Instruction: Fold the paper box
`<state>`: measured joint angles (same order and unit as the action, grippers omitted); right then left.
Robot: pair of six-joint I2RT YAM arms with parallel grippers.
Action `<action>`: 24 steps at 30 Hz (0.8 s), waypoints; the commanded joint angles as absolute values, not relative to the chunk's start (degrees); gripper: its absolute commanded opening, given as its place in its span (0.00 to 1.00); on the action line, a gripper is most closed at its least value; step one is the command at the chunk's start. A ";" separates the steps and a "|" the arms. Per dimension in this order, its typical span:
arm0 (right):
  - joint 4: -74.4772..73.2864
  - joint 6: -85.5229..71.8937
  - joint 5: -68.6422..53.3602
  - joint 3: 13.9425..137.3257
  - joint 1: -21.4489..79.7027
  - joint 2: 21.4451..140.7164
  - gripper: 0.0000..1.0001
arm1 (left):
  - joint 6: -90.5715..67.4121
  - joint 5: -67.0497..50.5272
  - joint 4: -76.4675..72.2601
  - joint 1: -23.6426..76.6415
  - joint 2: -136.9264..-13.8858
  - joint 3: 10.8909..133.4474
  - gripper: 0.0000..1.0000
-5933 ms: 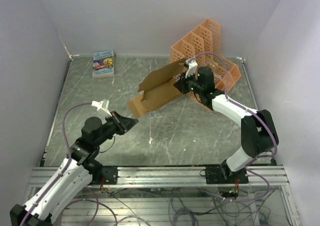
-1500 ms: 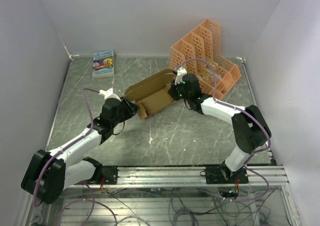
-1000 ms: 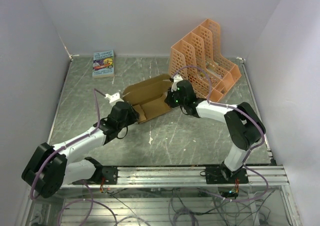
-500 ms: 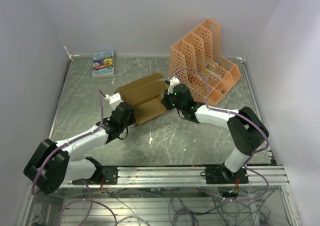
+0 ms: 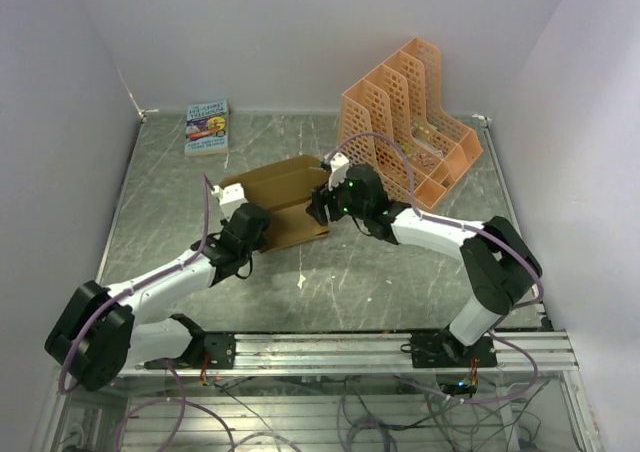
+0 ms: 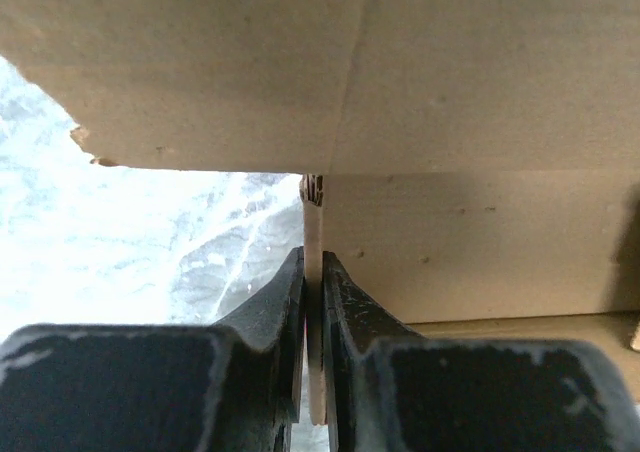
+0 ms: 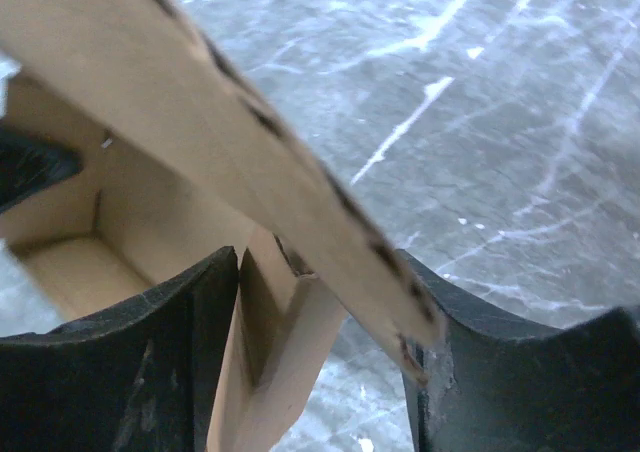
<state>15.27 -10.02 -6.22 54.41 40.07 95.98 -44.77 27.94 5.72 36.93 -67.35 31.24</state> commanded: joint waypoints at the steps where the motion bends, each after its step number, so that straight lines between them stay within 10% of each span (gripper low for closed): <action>1: 9.69 1.75 -21.71 58.59 38.29 89.77 0.65 | -38.49 31.70 5.14 37.18 -64.60 33.74 0.16; 10: -14.30 19.44 -47.90 66.84 31.24 83.35 0.74 | -32.68 30.33 6.81 32.13 -59.59 36.00 0.07; 24: 11.58 -6.42 -73.39 57.66 17.48 79.66 0.74 | -29.87 26.45 6.99 30.25 -61.08 36.88 0.07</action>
<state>2.33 1.45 -62.15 57.45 22.59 81.84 -31.73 28.62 8.60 31.14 -60.95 37.08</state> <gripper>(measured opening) 0.736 0.147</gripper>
